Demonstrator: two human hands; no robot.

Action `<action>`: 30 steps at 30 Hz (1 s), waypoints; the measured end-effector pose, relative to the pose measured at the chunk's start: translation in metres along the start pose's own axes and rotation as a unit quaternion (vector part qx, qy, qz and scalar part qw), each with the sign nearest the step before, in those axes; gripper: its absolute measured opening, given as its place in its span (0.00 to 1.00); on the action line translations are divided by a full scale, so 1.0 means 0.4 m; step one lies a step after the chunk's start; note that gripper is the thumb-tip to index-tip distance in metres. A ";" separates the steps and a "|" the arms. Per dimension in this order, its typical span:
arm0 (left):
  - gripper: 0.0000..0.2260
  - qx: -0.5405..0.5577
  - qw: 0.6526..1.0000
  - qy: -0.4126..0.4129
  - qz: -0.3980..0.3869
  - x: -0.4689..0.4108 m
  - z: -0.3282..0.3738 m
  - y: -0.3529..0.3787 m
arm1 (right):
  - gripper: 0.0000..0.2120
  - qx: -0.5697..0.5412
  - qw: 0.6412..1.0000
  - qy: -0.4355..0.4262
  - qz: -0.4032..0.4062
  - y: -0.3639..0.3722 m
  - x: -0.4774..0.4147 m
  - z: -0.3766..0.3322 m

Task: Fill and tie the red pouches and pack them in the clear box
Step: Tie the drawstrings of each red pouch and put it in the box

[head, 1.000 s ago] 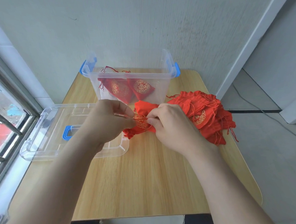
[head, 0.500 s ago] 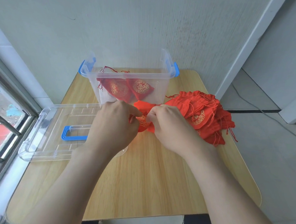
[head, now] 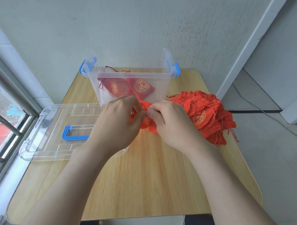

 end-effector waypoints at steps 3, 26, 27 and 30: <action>0.06 0.042 0.997 -0.060 -0.001 -0.005 -0.015 -0.002 | 0.12 -0.018 1.000 -0.011 0.020 -0.006 -0.006 -0.004; 0.10 -0.120 0.954 -0.258 -0.092 0.026 -0.149 -0.024 | 0.11 0.093 0.969 0.120 -0.197 0.071 0.048 0.049; 0.11 -0.133 0.951 -0.258 -0.106 0.027 -0.150 -0.022 | 0.11 0.084 0.969 0.119 -0.201 0.072 0.050 0.049; 0.13 -0.158 0.940 -0.270 -0.133 0.029 -0.158 -0.016 | 0.09 0.076 0.972 0.113 -0.193 0.073 0.047 0.044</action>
Point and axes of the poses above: each hand's wrist, its own x-axis away from the middle knuckle, its own y-axis out of the palm, z = x × y, the point moved 7 cm from there along -x, towards the middle knuckle, and after that the axes turned 2 degrees about -y, right-handed, at the moved point
